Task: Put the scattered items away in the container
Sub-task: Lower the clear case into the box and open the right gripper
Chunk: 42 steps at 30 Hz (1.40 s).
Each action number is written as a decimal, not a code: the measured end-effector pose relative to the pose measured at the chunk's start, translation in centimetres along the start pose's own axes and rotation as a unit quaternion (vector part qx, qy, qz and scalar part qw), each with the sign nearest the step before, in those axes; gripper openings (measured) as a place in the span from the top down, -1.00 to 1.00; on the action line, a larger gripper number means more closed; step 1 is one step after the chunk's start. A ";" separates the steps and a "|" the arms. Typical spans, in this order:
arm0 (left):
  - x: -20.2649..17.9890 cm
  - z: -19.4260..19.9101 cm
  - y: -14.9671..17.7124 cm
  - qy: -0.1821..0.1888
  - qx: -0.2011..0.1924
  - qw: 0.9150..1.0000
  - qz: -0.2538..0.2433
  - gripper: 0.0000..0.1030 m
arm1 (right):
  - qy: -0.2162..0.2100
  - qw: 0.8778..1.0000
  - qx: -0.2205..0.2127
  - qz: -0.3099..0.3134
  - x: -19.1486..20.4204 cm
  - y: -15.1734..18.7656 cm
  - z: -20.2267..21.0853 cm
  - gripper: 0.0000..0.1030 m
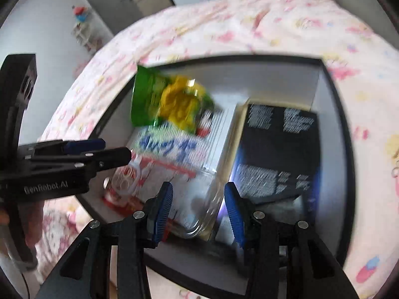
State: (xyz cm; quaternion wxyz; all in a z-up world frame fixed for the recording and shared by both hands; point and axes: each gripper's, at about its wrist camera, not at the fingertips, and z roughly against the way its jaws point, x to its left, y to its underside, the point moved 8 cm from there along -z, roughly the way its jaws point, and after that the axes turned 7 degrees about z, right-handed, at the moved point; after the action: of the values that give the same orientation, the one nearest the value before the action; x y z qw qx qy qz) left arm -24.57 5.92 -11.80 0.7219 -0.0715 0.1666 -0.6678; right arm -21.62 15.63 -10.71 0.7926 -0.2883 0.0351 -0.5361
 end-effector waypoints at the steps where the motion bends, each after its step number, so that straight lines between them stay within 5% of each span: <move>1: -0.4 -0.4 -0.1 0.006 0.006 1.000 -0.001 0.22 | 0.004 1.000 -0.006 -0.001 0.0 -0.2 0.1 0.22; 5: -1.5 -3.9 -0.4 0.031 0.058 0.998 0.004 0.28 | -0.005 0.999 0.037 -0.001 0.3 0.2 -1.7 0.22; 9: -0.7 -4.9 -0.1 -0.008 0.092 0.996 0.014 0.29 | -0.009 0.998 0.061 0.009 1.0 -0.1 -3.1 0.22; 13: 0.4 -4.0 0.1 -0.023 0.092 0.995 0.039 0.30 | -0.095 0.992 0.078 -0.005 3.2 -0.3 -3.8 0.22; 17: -1.2 -2.3 -0.4 0.044 0.072 0.996 0.025 0.30 | 0.034 0.999 0.012 0.024 0.7 -1.3 -0.3 0.22; 21: -5.2 -2.2 0.3 0.070 0.082 0.993 -0.038 0.29 | 0.174 0.983 -0.065 0.005 -4.7 -2.3 5.0 0.21; 23: -6.2 -2.5 0.5 0.064 0.093 0.991 -0.067 0.17 | 0.196 0.977 -0.074 -0.032 -7.3 -2.6 6.0 0.21; 27: -9.1 -3.8 1.7 0.038 0.112 0.986 -0.119 -0.14 | 0.140 0.985 -0.064 -0.080 -8.9 -2.2 5.1 0.15; 32: -8.3 -4.8 1.8 -0.043 0.119 0.982 -0.141 -0.30 | 0.152 0.984 -0.071 -0.066 -8.4 -2.2 5.1 0.14; 34: -7.2 -4.4 1.6 -0.035 0.127 0.984 -0.119 -0.28 | 0.163 0.980 -0.103 -0.054 -7.9 -2.9 6.6 0.13; 37: -5.9 -2.5 0.1 0.031 0.117 0.990 -0.074 -0.21 | 0.141 0.983 -0.112 -0.017 -5.5 -3.4 6.9 0.11; 39: -4.2 -1.3 -1.8 0.076 0.107 0.991 -0.022 -0.21 | 0.094 0.993 -0.073 0.003 -3.8 -3.6 4.4 0.11; 42: -1.5 -1.2 -4.0 0.084 0.097 0.992 0.022 -0.21 | 0.055 0.998 0.007 -0.016 -3.0 -2.8 0.2 0.11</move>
State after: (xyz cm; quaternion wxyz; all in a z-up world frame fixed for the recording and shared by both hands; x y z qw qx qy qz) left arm -28.83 7.13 -11.35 0.7236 0.0584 0.1625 -0.6683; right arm -25.14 17.59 -9.92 0.7828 -0.2530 0.0699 -0.5642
